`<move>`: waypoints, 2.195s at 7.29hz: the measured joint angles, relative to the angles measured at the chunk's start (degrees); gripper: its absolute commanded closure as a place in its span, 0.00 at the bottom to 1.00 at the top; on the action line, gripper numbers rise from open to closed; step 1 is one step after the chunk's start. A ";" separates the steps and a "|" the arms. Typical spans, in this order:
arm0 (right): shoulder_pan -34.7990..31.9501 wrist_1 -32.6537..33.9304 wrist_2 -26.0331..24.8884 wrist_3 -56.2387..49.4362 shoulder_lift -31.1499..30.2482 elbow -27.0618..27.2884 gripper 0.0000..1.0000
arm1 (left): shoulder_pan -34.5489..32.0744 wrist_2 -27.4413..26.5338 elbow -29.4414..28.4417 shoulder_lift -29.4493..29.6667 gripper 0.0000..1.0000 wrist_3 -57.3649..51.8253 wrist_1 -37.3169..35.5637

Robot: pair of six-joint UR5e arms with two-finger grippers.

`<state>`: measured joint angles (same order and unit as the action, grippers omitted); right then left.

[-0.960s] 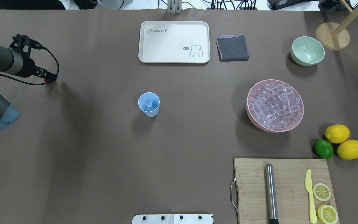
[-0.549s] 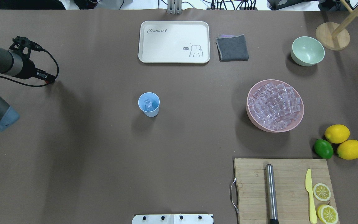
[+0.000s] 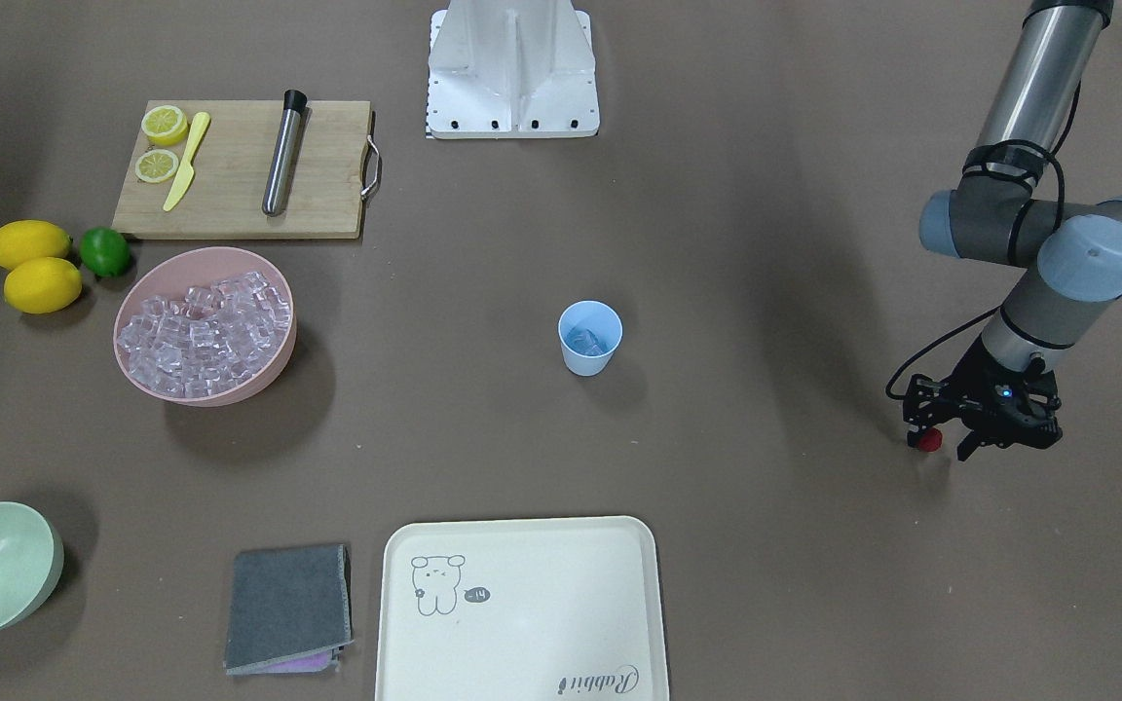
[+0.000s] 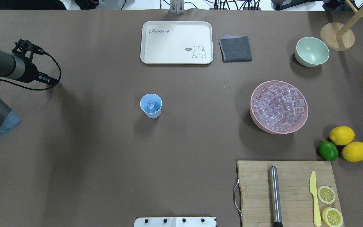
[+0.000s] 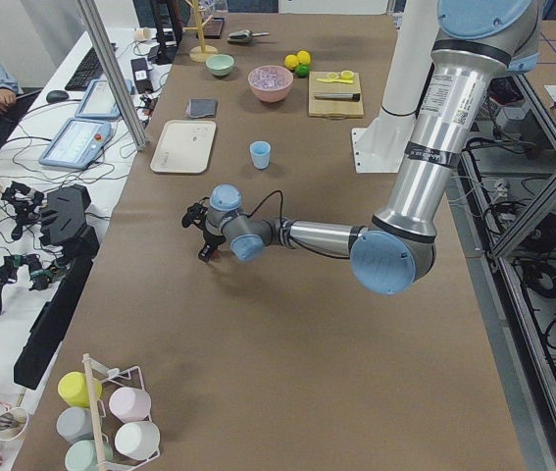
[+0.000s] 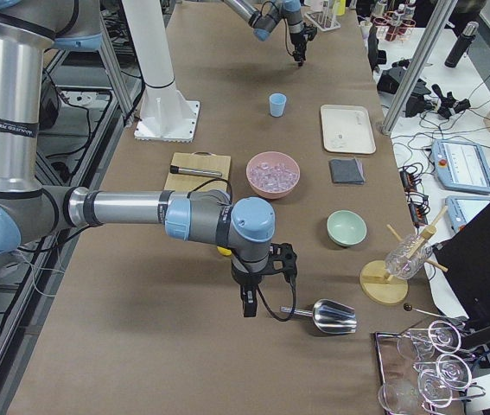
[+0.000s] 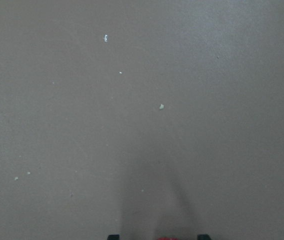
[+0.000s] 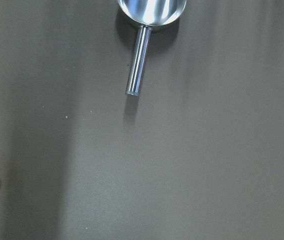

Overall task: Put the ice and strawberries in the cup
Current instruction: 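Lift the strawberry with the left gripper and carry it over the cup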

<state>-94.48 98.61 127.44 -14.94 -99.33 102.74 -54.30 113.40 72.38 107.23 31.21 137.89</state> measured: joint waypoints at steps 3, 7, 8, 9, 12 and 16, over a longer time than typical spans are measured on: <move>0.00 0.00 0.00 0.00 0.16 0.00 0.01 | -1.38 3.17 3.31 0.30 1.00 0.75 0.01; 0.00 0.00 0.00 0.00 0.43 0.00 0.01 | -0.39 11.22 13.13 2.03 1.00 20.37 0.78; 0.00 0.00 0.00 0.00 0.49 0.00 0.01 | 2.27 11.22 15.19 3.79 1.00 28.07 2.63; 0.00 0.00 0.00 0.00 0.50 0.00 0.01 | 5.01 10.80 16.03 5.71 1.00 36.26 6.29; 0.00 0.00 0.05 0.00 0.33 0.08 0.01 | 14.34 0.83 16.37 12.28 1.00 52.00 11.21; 0.00 0.00 0.09 0.08 0.66 0.07 0.01 | 18.44 -6.31 16.28 12.99 1.00 54.19 11.46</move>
<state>-94.48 98.61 127.53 -14.86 -98.67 102.81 -35.86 107.09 88.67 120.23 85.40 149.35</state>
